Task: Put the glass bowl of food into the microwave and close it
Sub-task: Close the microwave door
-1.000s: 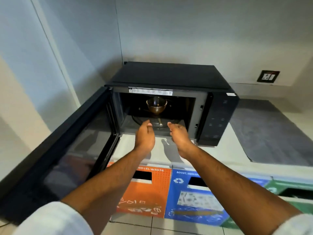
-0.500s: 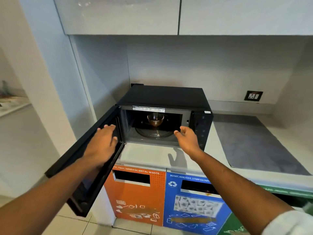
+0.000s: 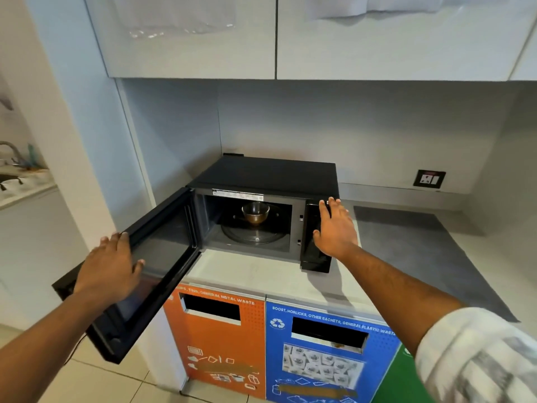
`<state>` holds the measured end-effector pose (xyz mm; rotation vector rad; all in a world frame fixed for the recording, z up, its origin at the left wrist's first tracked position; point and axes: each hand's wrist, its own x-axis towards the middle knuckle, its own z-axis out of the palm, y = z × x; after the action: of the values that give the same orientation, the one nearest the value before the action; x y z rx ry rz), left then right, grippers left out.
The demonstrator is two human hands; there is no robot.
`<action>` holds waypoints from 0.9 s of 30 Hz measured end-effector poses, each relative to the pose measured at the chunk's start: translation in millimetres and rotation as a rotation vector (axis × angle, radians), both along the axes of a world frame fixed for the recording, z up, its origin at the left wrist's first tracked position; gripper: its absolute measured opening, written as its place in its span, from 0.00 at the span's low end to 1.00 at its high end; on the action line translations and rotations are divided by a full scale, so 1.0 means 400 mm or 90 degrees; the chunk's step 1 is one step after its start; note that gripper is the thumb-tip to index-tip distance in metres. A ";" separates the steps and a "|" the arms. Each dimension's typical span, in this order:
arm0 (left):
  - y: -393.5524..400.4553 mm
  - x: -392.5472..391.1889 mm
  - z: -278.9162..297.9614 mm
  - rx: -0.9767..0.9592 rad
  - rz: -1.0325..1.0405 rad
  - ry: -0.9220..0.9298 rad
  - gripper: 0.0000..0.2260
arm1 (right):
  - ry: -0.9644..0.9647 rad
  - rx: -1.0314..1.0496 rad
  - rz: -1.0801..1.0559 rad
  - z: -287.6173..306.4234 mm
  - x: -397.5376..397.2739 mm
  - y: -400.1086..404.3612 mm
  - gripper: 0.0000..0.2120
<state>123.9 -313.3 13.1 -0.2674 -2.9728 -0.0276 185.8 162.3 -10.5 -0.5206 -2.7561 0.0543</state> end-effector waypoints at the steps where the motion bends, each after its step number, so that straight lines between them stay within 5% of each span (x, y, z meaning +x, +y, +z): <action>1: 0.007 0.010 0.003 0.013 0.007 -0.005 0.34 | -0.007 0.001 0.004 -0.001 0.001 0.010 0.41; 12: 0.199 0.115 0.030 0.117 0.017 -0.027 0.23 | 0.010 -0.017 0.018 -0.019 0.001 0.037 0.42; 27: 0.657 0.063 0.014 0.056 -0.246 -0.046 0.31 | 0.086 -0.007 0.067 -0.040 -0.001 0.074 0.36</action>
<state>149.2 -50.5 18.7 -0.8387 -2.9292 -0.2163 185.5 191.9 -26.5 -0.3614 -2.6494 0.1257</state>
